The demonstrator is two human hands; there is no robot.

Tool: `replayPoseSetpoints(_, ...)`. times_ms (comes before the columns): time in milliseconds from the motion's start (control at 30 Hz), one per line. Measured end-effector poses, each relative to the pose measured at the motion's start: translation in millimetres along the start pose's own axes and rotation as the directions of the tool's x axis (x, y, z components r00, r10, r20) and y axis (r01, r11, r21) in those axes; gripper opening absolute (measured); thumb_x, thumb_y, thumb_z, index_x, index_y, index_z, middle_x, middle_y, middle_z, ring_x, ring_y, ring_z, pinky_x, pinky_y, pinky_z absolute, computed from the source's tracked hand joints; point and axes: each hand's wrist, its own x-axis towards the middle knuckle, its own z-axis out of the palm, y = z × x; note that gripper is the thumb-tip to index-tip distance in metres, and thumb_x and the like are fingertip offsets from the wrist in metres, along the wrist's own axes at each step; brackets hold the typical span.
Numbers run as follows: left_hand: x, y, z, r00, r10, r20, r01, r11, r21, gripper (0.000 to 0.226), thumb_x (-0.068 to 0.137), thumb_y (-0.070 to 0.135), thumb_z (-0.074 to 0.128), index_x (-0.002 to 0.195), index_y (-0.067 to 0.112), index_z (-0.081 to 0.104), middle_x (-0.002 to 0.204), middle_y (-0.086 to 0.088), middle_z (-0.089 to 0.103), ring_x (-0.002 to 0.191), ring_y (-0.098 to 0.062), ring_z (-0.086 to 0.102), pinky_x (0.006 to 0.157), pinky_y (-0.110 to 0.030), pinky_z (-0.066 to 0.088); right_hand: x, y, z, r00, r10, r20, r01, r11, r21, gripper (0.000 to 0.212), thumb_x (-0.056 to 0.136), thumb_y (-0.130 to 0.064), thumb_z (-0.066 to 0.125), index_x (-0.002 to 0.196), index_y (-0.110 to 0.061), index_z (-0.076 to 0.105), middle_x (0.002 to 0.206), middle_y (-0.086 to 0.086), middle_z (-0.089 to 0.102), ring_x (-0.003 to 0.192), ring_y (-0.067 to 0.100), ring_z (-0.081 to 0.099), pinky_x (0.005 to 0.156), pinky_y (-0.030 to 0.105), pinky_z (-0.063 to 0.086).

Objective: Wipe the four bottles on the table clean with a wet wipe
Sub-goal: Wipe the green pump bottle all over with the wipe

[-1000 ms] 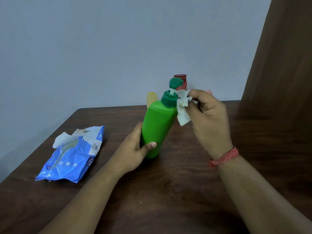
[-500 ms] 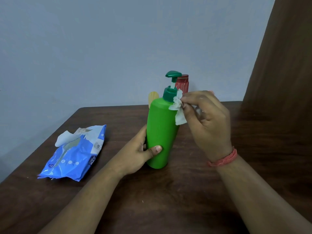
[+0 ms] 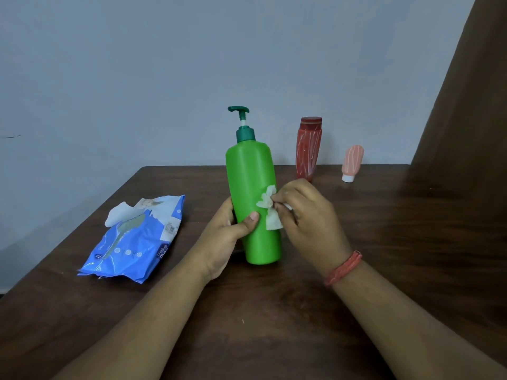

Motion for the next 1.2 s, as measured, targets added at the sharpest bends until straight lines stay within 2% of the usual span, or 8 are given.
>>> replayPoseSetpoints(167,2,10,-1,0.985,-0.039,-0.169,0.003,0.978,-0.209,0.048,0.082,0.024,0.064,0.129,0.015,0.058,0.123,-0.009,0.07,0.111,-0.025,0.067,0.094,-0.046,0.054,-3,6,1,0.984,-0.049,0.17,0.042,0.998,0.044,0.01,0.09,-0.002,0.068,0.098,-0.008,0.071,0.098,-0.001,0.061,0.088,0.011,0.06,0.079,0.022,0.049)
replayPoseSetpoints(400,3,17,5,0.918,-0.234,-0.32,0.007,0.818,-0.576,0.029,0.099,0.024,0.056,0.123,0.01,0.064,0.117,-0.01,0.073,0.101,-0.024,0.073,0.069,-0.037,0.061,-5,-7,9,0.984,0.152,-0.093,-0.138,0.981,0.139,0.014,0.088,0.004,0.067,0.093,-0.009,0.069,0.094,-0.002,0.061,0.087,0.009,0.059,0.078,0.015,0.043)
replayPoseSetpoints(667,1,23,10,0.911,-0.267,-0.314,0.004,0.768,-0.64,0.037,0.102,0.032,0.052,0.125,0.004,0.063,0.122,-0.017,0.07,0.112,-0.031,0.068,0.086,-0.045,0.058,-7,-27,5,0.99,-0.003,-0.141,0.017,0.995,0.1,0.009,0.09,0.005,0.067,0.094,-0.002,0.07,0.095,0.006,0.062,0.09,0.014,0.059,0.083,0.02,0.046)
replayPoseSetpoints(800,0,25,11,0.928,-0.288,-0.237,0.057,0.737,-0.673,0.04,0.104,0.037,0.047,0.107,0.002,0.066,0.091,-0.015,0.075,0.08,-0.025,0.075,0.068,-0.037,0.063,-9,-37,14,0.983,-0.181,-0.008,0.181,0.983,0.028,0.01,0.092,0.002,0.063,0.097,0.0,0.072,0.096,0.01,0.064,0.088,0.023,0.062,0.08,0.035,0.052)
replayPoseSetpoints(900,-1,26,9,0.923,-0.325,-0.203,0.106,0.726,-0.68,0.049,0.101,0.044,0.049,0.115,0.0,0.064,0.099,-0.018,0.073,0.087,-0.029,0.073,0.084,-0.044,0.06,-9,-37,17,0.962,-0.267,0.064,0.269,0.963,-0.026,0.01,0.092,0.003,0.063,0.095,0.0,0.072,0.094,0.011,0.065,0.085,0.028,0.062,0.076,0.041,0.052)
replayPoseSetpoints(967,-1,27,6,0.914,-0.322,-0.246,0.07,0.725,-0.685,0.045,0.1,0.042,0.052,0.115,0.002,0.065,0.097,-0.016,0.074,0.085,-0.029,0.073,0.08,-0.044,0.061,-11,-35,18,0.944,-0.302,0.135,0.311,0.949,-0.055,0.009,0.091,0.004,0.063,0.092,-0.001,0.071,0.093,0.011,0.064,0.082,0.027,0.059,0.072,0.042,0.05)
replayPoseSetpoints(1067,1,29,2,0.915,-0.263,-0.307,-0.022,0.726,-0.687,0.037,0.101,0.034,0.053,0.119,0.003,0.064,0.091,-0.013,0.075,0.077,-0.026,0.075,0.063,-0.038,0.062,-9,-27,14,0.951,-0.267,0.156,0.28,0.957,-0.071,0.007,0.09,0.002,0.062,0.087,-0.001,0.068,0.09,0.011,0.061,0.081,0.028,0.057,0.07,0.044,0.049)
replayPoseSetpoints(1200,3,25,5,0.922,-0.238,-0.305,-0.027,0.747,-0.664,0.032,0.102,0.03,0.052,0.118,0.004,0.063,0.093,-0.013,0.075,0.082,-0.025,0.074,0.069,-0.039,0.063,-4,-24,5,0.987,-0.158,-0.02,0.157,0.987,-0.038,0.01,0.092,0.001,0.06,0.085,0.002,0.068,0.089,0.012,0.062,0.081,0.026,0.06,0.073,0.041,0.051)
